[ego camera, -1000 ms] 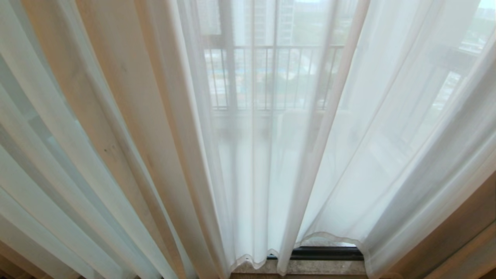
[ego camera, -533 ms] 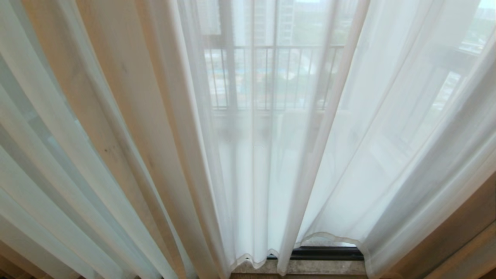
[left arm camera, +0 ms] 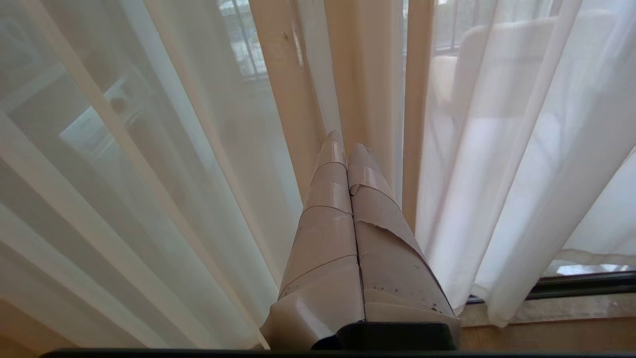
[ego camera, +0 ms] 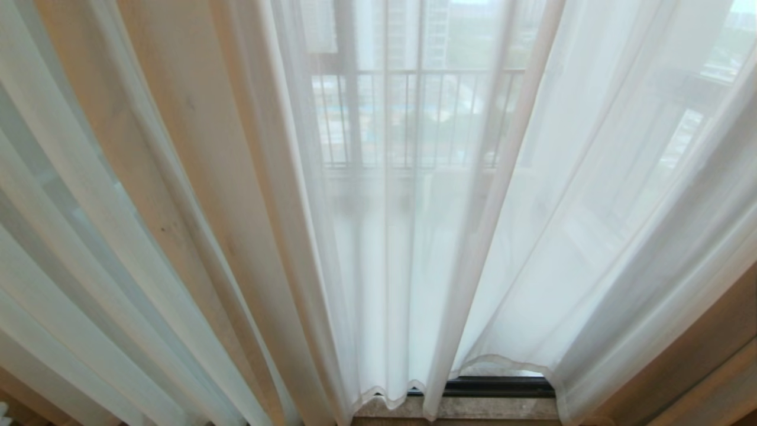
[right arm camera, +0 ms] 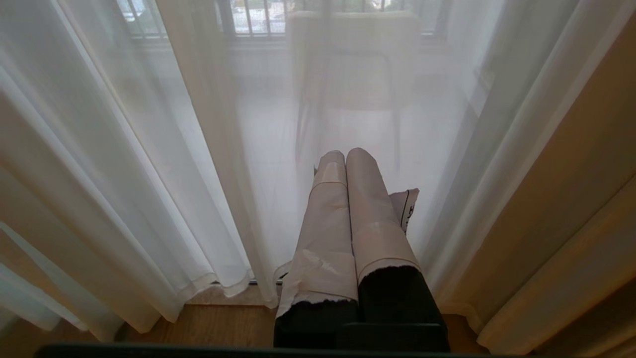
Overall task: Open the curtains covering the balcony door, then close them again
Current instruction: Pull the inner curtains open on both sides
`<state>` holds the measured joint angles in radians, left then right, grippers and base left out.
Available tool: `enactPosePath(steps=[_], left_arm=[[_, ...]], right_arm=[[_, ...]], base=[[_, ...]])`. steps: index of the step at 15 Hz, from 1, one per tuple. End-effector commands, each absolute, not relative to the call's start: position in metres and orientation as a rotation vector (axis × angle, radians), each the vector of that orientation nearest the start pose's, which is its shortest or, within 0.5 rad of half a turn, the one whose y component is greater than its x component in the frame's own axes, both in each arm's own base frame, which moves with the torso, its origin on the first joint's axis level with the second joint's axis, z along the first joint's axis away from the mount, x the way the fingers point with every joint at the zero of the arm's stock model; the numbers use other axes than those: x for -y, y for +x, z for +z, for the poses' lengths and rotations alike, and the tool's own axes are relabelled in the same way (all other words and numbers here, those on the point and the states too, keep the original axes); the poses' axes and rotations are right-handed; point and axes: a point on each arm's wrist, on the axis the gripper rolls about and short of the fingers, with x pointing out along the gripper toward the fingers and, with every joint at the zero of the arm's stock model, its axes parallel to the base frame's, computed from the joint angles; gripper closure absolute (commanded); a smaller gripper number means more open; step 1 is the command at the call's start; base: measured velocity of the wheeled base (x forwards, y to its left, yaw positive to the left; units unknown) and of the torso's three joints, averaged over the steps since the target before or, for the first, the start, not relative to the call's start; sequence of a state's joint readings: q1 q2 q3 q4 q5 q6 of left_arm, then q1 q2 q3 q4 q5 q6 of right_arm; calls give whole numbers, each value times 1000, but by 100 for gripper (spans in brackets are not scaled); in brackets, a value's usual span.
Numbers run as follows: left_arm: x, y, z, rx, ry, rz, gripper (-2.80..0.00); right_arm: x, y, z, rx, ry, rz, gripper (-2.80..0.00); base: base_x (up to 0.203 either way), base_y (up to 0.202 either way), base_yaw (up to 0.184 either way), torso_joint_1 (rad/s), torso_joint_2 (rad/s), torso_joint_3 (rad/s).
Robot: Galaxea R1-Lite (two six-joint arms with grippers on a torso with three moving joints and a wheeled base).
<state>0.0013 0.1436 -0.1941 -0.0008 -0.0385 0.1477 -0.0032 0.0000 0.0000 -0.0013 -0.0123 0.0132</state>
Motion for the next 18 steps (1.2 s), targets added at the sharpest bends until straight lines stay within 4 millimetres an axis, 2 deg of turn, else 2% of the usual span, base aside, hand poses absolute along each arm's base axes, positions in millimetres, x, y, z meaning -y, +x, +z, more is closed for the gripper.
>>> enactPosePath(steps=[1, 3, 10, 18], left_arm=[[1, -15, 142, -3, 145, -40, 0], [1, -11, 147, -20, 139, -38, 0], [1, -5, 136, -88, 91, -53, 0], [1, 5, 145, -136, 43, -40, 0]], right_arm=[[0, -23, 76, 2, 14, -15, 0], [0, -23, 76, 2, 14, -15, 0], [0, -23, 76, 2, 14, -15, 0], [0, -23, 76, 2, 14, -15, 0]], base=[[0, 0, 0, 0, 0, 0], [0, 0, 0, 0, 0, 0], [0, 0, 0, 0, 0, 0], [0, 0, 0, 0, 0, 4]])
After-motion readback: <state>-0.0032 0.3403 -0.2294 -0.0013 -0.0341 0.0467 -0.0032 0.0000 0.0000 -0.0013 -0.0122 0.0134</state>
